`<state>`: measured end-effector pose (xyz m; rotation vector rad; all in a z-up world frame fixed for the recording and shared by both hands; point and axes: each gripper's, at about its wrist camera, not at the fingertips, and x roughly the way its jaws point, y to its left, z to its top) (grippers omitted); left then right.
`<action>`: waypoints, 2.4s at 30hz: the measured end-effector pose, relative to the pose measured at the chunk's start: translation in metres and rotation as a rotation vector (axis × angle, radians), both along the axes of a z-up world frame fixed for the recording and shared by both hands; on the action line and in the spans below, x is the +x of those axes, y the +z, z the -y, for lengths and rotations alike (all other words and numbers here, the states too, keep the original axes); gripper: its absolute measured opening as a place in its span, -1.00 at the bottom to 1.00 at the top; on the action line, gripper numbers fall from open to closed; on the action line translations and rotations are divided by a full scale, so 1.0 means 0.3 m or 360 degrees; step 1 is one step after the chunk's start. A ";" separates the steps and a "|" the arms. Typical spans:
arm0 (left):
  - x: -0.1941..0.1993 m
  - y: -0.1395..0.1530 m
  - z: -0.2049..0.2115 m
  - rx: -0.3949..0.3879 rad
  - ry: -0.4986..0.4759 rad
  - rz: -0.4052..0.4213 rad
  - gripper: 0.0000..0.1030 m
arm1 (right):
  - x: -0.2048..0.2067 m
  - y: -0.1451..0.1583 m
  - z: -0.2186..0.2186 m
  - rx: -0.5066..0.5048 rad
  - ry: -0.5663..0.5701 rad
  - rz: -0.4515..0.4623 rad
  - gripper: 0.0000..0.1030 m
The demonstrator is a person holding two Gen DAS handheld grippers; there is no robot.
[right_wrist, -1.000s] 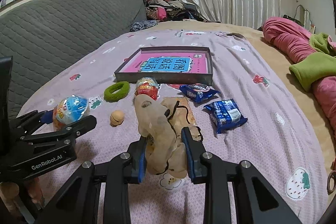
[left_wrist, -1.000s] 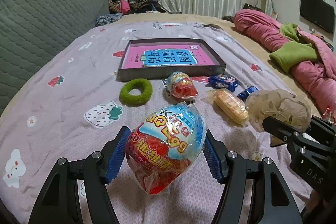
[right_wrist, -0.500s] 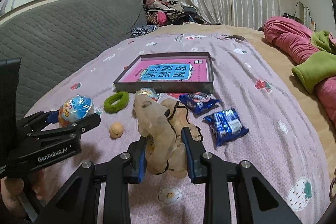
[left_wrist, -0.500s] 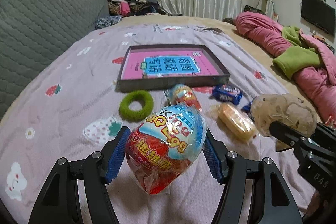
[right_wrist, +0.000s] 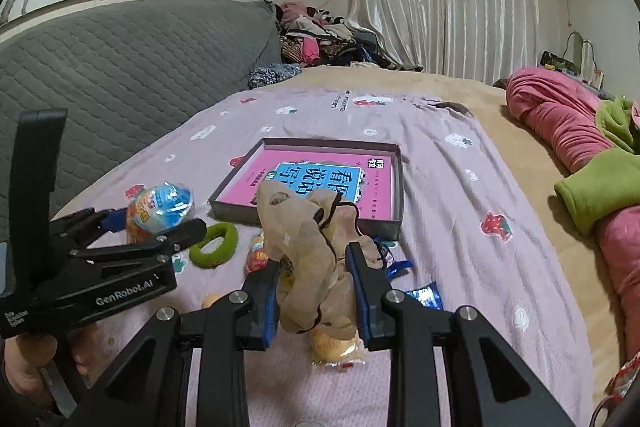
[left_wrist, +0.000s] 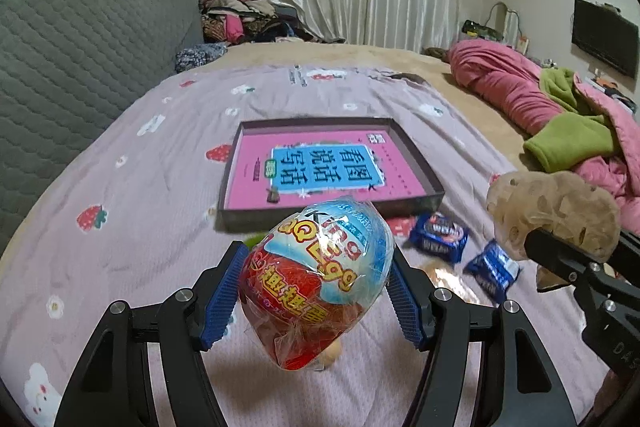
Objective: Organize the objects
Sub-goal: 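Lift the egg with left tool while right tool lifts the pouch, then carry the egg and pouch over the pink book in the tray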
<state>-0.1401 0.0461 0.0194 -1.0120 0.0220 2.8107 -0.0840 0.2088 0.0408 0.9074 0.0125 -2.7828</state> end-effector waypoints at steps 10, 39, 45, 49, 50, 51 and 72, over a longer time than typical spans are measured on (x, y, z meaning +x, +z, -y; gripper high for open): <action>-0.116 0.067 0.002 -0.0062 -0.0029 -0.0013 0.34 | -0.106 0.071 -0.023 -0.0015 0.0038 -0.0009 -0.41; -0.725 0.121 -0.018 -0.0087 0.0041 0.0060 0.34 | -0.706 0.116 -0.037 0.0084 -0.0042 0.0011 -0.41; -0.845 0.065 -0.046 -0.0080 0.0022 0.0133 0.34 | -0.841 0.073 -0.039 -0.0103 -0.0012 0.0076 -0.41; -0.900 0.017 -0.063 -0.0033 0.0025 0.0171 0.34 | -0.891 -0.007 -0.026 -0.0055 -0.0072 0.0095 -0.41; -0.904 0.007 -0.065 -0.0030 0.0020 0.0174 0.34 | -0.903 -0.028 -0.021 -0.0074 -0.0076 0.0101 -0.41; -0.914 -0.002 -0.069 -0.0030 0.0017 0.0173 0.34 | -0.909 -0.041 -0.019 -0.0080 -0.0078 0.0106 -0.41; -1.116 -0.287 -0.089 -0.0122 0.0085 0.0387 0.34 | -1.062 -0.308 -0.066 0.0073 -0.0176 0.0235 -0.41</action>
